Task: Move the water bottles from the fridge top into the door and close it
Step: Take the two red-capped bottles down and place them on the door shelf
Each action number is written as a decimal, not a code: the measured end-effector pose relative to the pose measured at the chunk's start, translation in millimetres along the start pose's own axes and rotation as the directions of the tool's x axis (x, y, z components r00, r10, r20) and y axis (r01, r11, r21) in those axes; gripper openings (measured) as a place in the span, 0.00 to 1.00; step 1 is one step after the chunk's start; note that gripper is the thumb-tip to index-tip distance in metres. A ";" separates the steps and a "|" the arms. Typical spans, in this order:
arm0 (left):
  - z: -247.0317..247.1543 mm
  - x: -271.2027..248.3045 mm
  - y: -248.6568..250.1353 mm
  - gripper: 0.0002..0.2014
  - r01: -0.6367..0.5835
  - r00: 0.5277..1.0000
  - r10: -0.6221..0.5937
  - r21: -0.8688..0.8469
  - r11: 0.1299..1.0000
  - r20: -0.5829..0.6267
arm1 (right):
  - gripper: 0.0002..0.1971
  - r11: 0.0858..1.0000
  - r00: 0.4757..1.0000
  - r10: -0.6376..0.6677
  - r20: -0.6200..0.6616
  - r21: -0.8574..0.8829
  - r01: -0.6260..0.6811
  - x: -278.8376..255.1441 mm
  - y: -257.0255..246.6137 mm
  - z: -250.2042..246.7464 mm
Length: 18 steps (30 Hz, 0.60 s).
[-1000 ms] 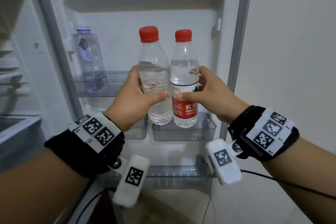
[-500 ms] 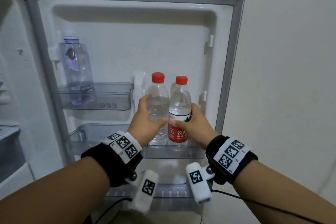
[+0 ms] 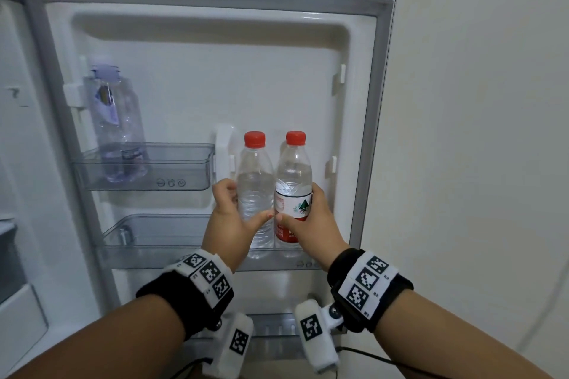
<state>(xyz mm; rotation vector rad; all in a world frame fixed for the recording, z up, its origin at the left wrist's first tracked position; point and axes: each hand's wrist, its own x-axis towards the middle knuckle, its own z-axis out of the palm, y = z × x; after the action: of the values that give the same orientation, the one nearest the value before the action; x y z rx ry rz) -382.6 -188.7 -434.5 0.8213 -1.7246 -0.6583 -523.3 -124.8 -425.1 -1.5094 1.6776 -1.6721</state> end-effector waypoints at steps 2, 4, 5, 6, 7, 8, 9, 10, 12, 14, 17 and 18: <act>0.2 -1.0 0.6 0.29 0.011 1.000 -0.011 0.015 1.000 -0.026 | 0.30 1.000 0.999 -0.024 -0.022 -0.019 0.024 -0.2 2.9 0.9; -0.6 -2.9 1.8 0.26 0.011 0.999 -0.010 0.034 0.999 -0.041 | 0.28 0.999 0.999 -0.029 -0.037 -0.031 0.028 -0.4 4.3 1.5; -0.9 -4.1 2.7 0.25 0.011 0.999 -0.009 0.043 0.999 -0.047 | 0.28 0.999 0.999 -0.026 -0.040 -0.023 0.025 -1.3 3.9 1.5; -1.3 -5.6 3.8 0.24 0.009 0.998 -0.006 0.054 0.998 -0.055 | 0.27 1.000 0.999 -0.017 -0.044 -0.005 0.017 -3.4 2.9 0.9; -1.8 -7.1 4.7 0.24 0.005 0.998 0.000 0.071 0.997 -0.066 | 0.28 1.000 0.998 -0.005 -0.060 0.009 0.006 -5.4 3.2 0.3; -2.5 -8.8 6.4 0.23 -0.003 0.997 0.011 0.096 0.995 -0.081 | 0.30 1.000 0.996 0.014 -0.083 0.016 -0.013 -8.0 2.6 -1.1; -3.5 -10.7 7.6 0.23 -0.008 0.995 0.020 0.124 0.992 -0.097 | 0.31 0.999 0.993 0.033 -0.111 0.015 -0.032 -11.0 2.8 -2.9; -4.7 -12.3 9.0 0.23 -0.008 0.994 0.024 0.147 0.989 -0.108 | 0.31 0.999 0.990 0.046 -0.133 0.014 -0.045 -13.5 3.7 -4.2; -7.1 -16.1 11.7 0.22 0.006 0.994 0.013 0.168 0.986 -0.110 | 0.28 0.999 0.986 0.052 -0.157 -0.001 -0.053 -19.7 4.1 -5.5; -8.9 -20.8 14.0 0.21 0.007 0.995 0.011 0.177 0.984 -0.102 | 0.27 0.997 0.988 0.072 -0.139 -0.025 -0.076 -25.3 2.8 -5.9; -11.0 -30.3 17.3 0.17 0.005 0.997 0.008 0.177 0.984 -0.072 | 0.26 0.990 0.993 0.090 -0.076 -0.100 -0.097 -35.3 -4.0 -7.0; -11.3 -34.1 18.0 0.17 0.010 0.998 0.000 0.173 0.985 -0.056 | 0.25 0.988 0.994 0.097 -0.058 -0.117 -0.103 -38.2 -6.5 -7.4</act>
<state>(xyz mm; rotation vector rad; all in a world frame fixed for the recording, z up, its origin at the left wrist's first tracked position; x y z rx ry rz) -368.7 -151.1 -437.2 0.9556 -1.7467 -0.4889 -511.9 -88.0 -434.0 -1.4190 1.8791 -1.5971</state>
